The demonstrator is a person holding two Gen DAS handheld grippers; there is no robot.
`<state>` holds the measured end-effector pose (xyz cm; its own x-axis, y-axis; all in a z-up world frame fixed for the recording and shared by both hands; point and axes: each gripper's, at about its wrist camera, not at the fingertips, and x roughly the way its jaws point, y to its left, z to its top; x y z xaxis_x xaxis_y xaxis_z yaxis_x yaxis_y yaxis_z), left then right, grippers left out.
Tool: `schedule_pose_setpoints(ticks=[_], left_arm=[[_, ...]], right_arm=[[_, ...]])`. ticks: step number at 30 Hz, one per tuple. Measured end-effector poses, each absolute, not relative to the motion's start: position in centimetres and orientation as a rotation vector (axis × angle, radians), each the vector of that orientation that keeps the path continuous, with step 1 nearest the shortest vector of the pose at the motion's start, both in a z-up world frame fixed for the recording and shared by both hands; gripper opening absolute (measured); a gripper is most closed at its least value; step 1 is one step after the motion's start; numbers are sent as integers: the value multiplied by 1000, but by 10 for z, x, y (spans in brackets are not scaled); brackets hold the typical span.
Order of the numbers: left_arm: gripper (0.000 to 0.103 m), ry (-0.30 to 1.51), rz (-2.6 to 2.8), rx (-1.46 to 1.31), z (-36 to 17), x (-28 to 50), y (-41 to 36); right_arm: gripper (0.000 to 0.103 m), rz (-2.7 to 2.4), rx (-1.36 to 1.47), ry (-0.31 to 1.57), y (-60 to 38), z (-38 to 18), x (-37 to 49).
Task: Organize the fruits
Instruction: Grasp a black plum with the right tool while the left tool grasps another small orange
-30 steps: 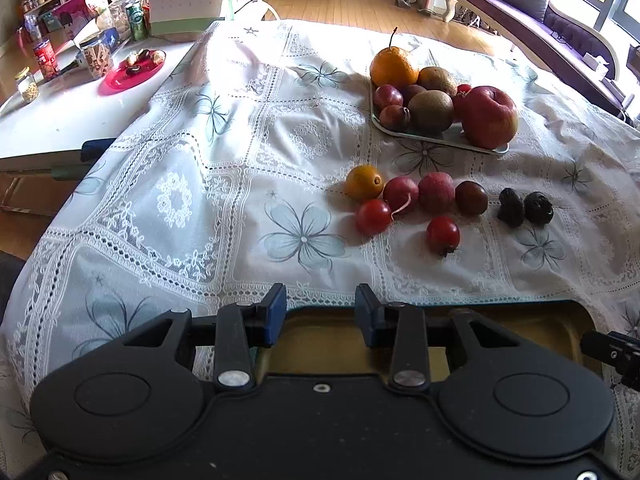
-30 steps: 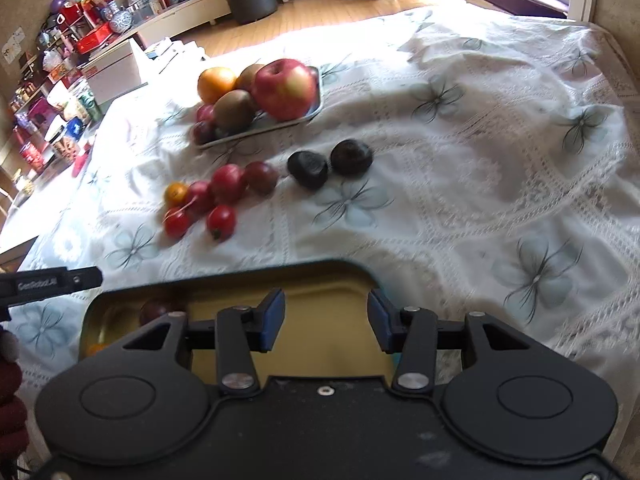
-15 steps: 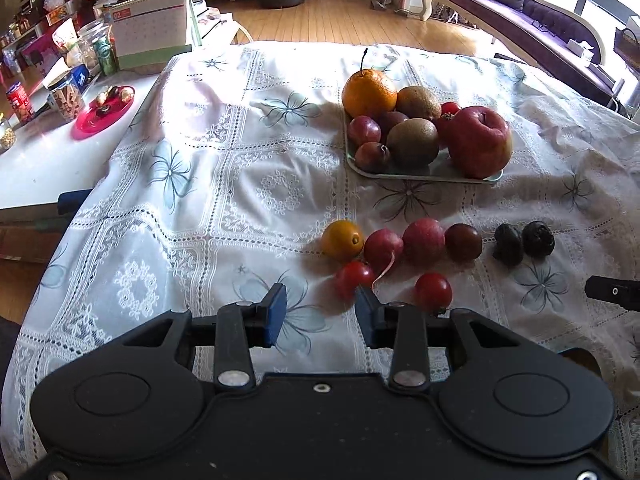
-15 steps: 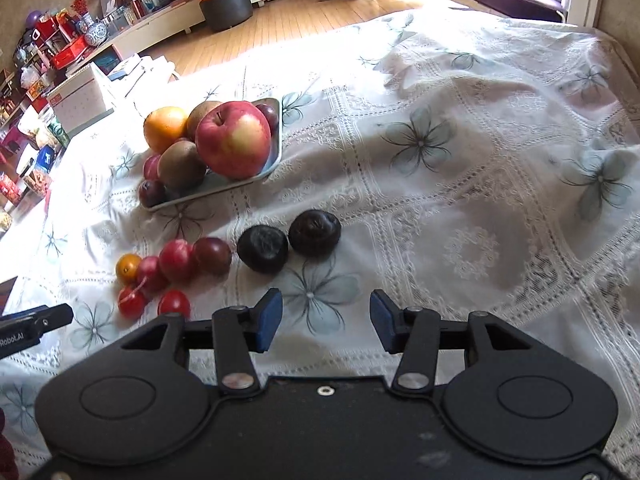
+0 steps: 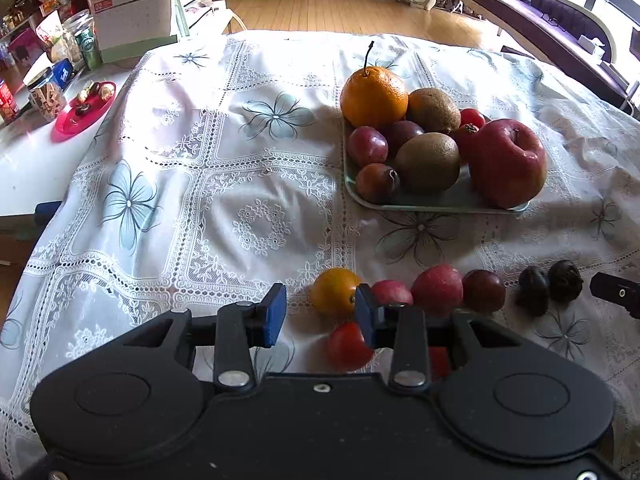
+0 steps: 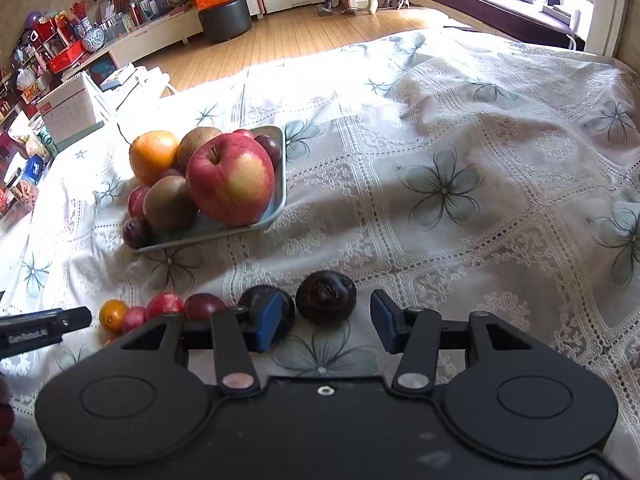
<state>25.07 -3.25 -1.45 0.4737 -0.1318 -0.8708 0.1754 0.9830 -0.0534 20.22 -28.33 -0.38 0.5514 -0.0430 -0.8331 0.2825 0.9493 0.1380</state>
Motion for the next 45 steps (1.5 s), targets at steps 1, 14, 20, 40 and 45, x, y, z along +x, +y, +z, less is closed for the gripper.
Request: schedule_pose_setpoints(ticks=[1, 14, 20, 40, 45], left_arm=[[46, 1065, -187, 40, -17, 253, -34], [46, 1093, -181, 44, -37, 266, -49], [48, 1085, -160, 64, -45, 272, -50], [47, 1109, -132, 86, -62, 285, -52], [46, 1099, -154, 81, -45, 272, -50]], right_arm=[[52, -196, 267, 967, -284, -5, 204], [54, -240, 237, 1010, -282, -36, 228], [60, -268, 262, 1014, -282, -49, 238], [47, -236, 216, 1006, -274, -43, 232], [47, -198, 256, 982, -275, -17, 216]])
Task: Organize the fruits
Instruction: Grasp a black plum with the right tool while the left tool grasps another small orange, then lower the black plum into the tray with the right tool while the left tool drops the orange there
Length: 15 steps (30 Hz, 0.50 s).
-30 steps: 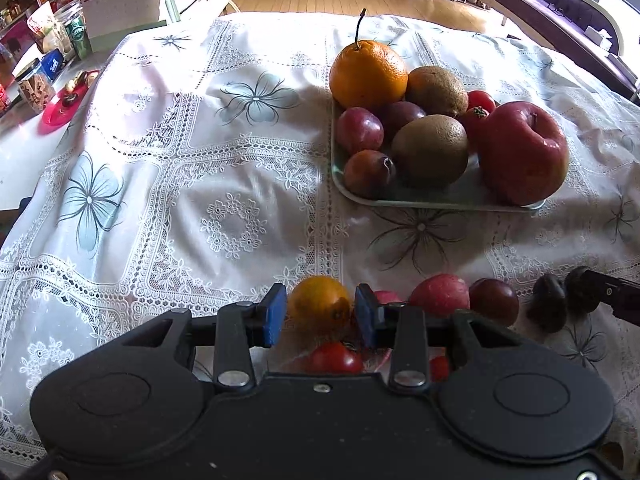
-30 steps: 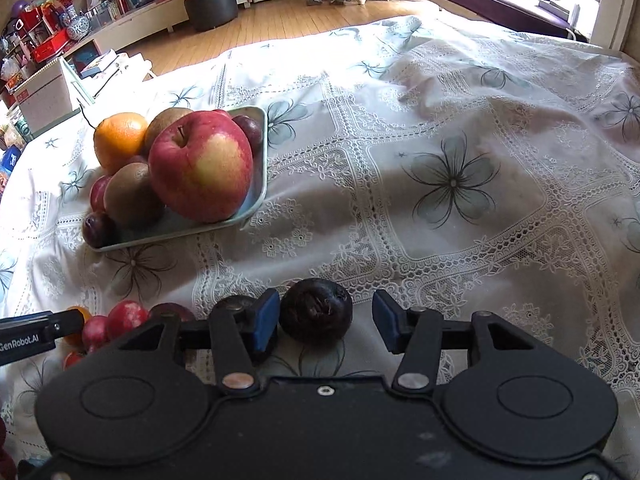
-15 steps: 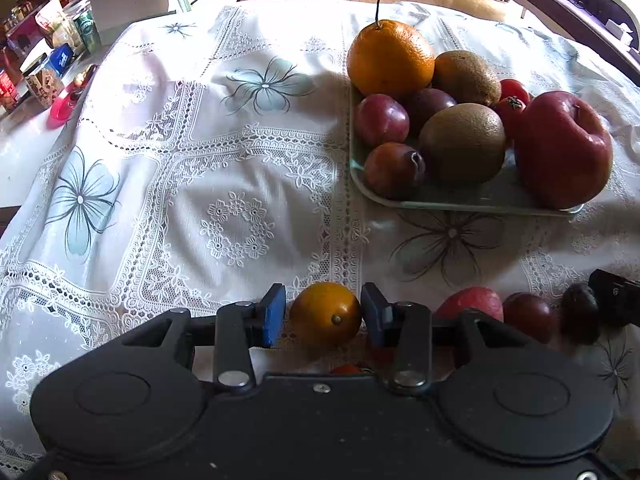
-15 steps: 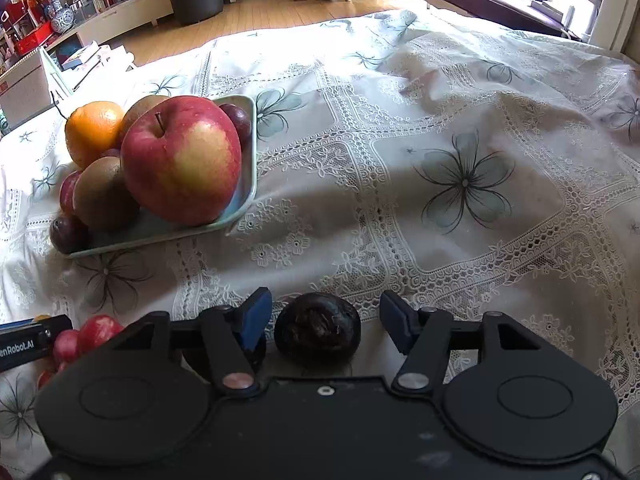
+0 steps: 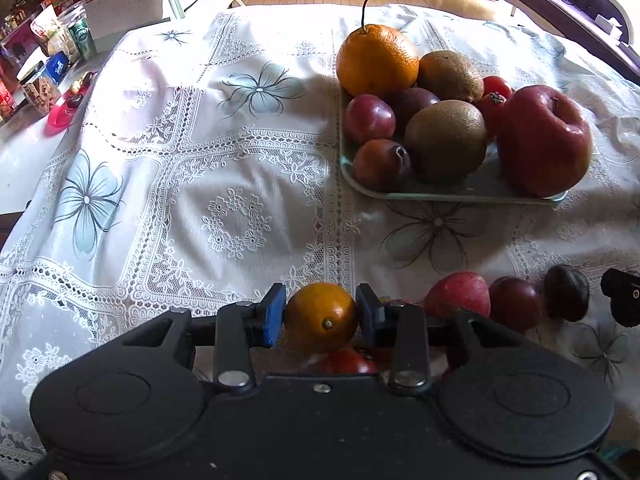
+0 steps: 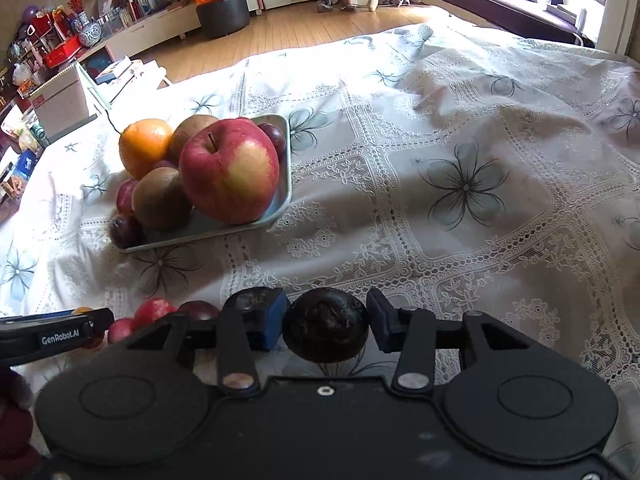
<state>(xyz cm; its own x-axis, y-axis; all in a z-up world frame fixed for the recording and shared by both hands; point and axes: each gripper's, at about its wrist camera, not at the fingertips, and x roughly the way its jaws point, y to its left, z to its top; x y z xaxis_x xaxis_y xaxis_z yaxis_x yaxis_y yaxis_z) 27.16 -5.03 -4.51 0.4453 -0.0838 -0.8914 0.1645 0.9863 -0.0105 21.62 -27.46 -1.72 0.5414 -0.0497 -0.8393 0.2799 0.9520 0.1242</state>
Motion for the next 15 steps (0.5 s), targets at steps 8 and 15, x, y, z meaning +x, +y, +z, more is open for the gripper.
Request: schedule_pose_setpoints(ticks=[8, 15], left_arm=[[46, 1034, -200, 39, 24, 215, -36], [46, 979, -232, 72, 46, 147, -22]], right_arm=[[47, -143, 286, 945, -261, 35, 148], [47, -66, 345, 920, -252, 50, 61]])
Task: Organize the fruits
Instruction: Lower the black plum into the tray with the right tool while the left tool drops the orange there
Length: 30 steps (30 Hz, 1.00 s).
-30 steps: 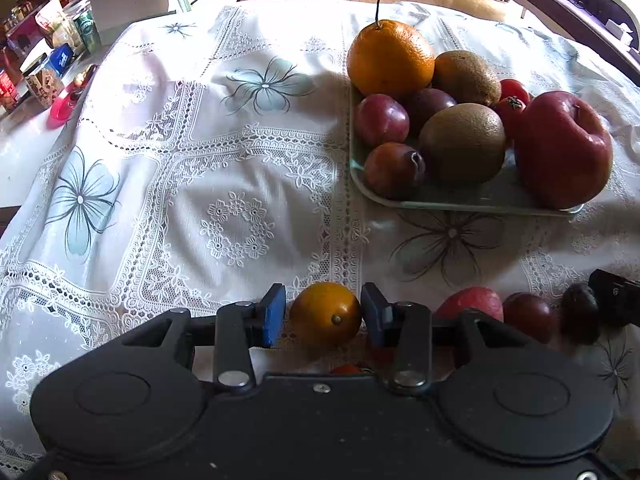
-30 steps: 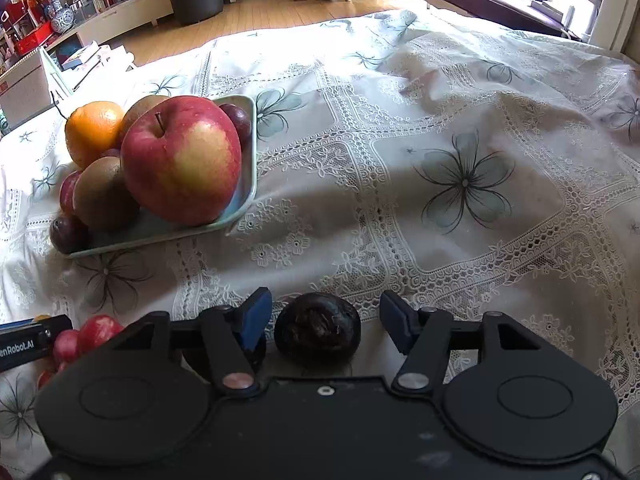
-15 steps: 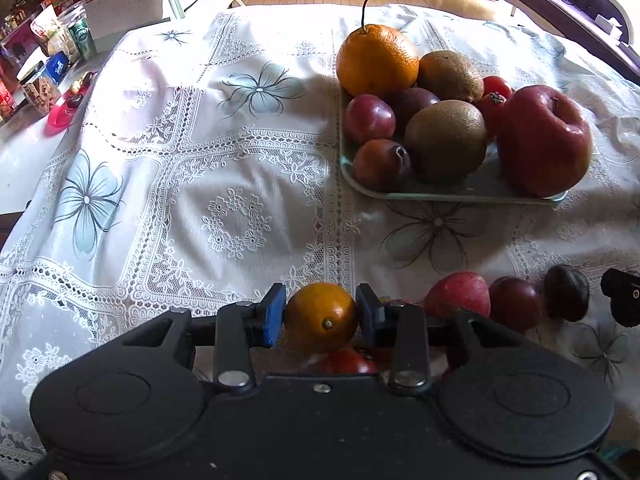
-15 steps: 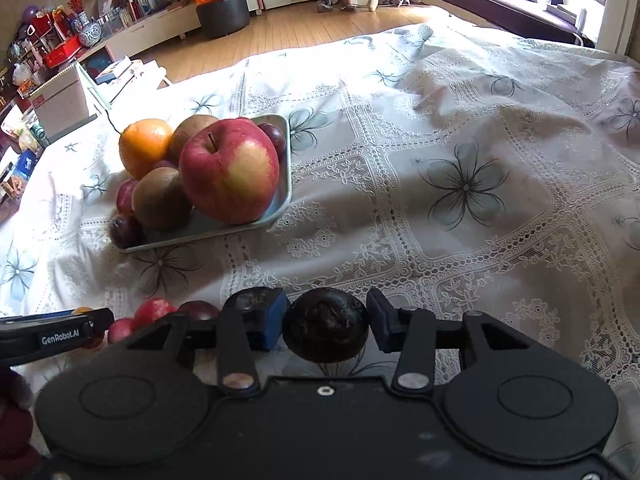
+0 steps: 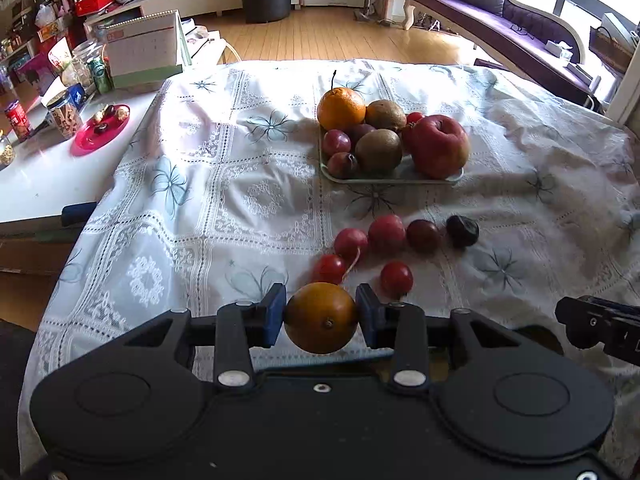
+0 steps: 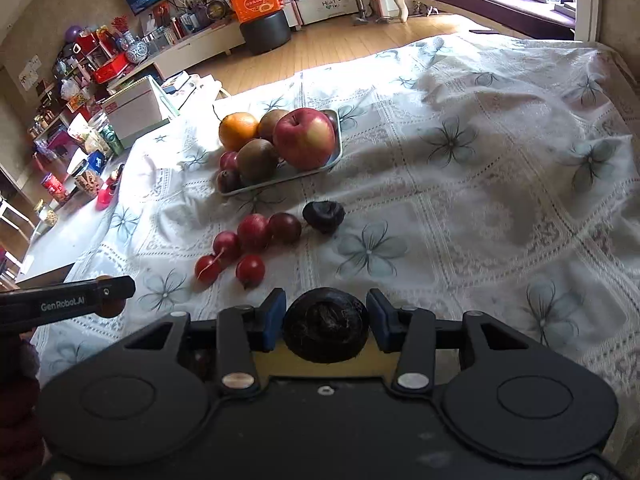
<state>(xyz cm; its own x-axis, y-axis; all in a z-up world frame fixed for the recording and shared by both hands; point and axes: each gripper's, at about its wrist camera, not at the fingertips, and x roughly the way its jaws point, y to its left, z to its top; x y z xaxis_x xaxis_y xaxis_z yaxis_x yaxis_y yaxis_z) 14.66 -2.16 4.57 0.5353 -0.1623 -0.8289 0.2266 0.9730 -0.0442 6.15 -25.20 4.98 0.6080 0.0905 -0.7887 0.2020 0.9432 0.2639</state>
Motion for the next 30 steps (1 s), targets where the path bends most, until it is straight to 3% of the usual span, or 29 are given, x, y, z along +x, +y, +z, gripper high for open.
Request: schedule_pose_setpoints(ticks=[14, 30], left_arm=[[46, 972, -242, 73, 22, 40, -7], [47, 988, -154, 79, -1, 21, -11]], right_arm=[[47, -98, 217, 944, -219, 32, -14], [47, -101, 142, 1029, -197, 4, -15]])
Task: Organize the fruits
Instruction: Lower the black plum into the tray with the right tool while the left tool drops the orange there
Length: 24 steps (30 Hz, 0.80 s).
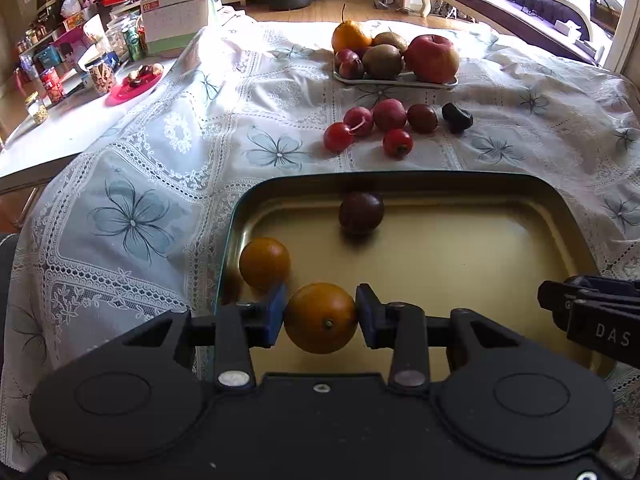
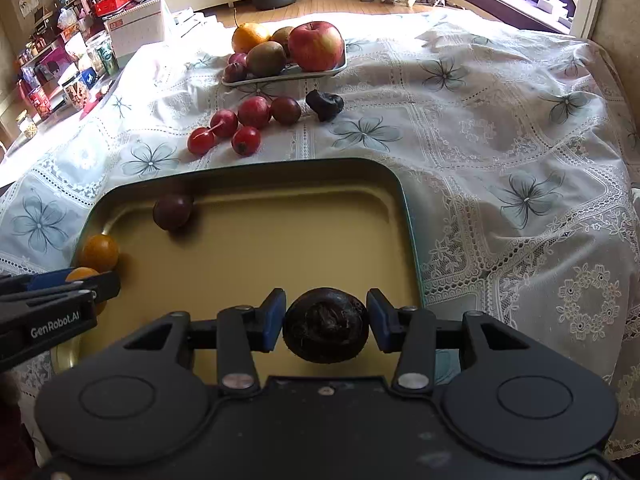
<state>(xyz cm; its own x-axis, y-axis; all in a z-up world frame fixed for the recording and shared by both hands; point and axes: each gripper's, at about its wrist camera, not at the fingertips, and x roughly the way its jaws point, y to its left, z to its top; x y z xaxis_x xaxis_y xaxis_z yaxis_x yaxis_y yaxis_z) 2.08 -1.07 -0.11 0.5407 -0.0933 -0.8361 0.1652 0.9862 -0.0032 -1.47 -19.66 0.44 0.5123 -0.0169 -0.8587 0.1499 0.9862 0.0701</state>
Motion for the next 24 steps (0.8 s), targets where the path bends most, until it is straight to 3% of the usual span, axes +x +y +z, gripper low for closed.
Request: schedule_pose_setpoints(ticks=[24], left_arm=[[47, 1032, -158, 49, -8, 16, -9]], right_arm=[[44, -99, 141, 1049, -198, 3, -14]])
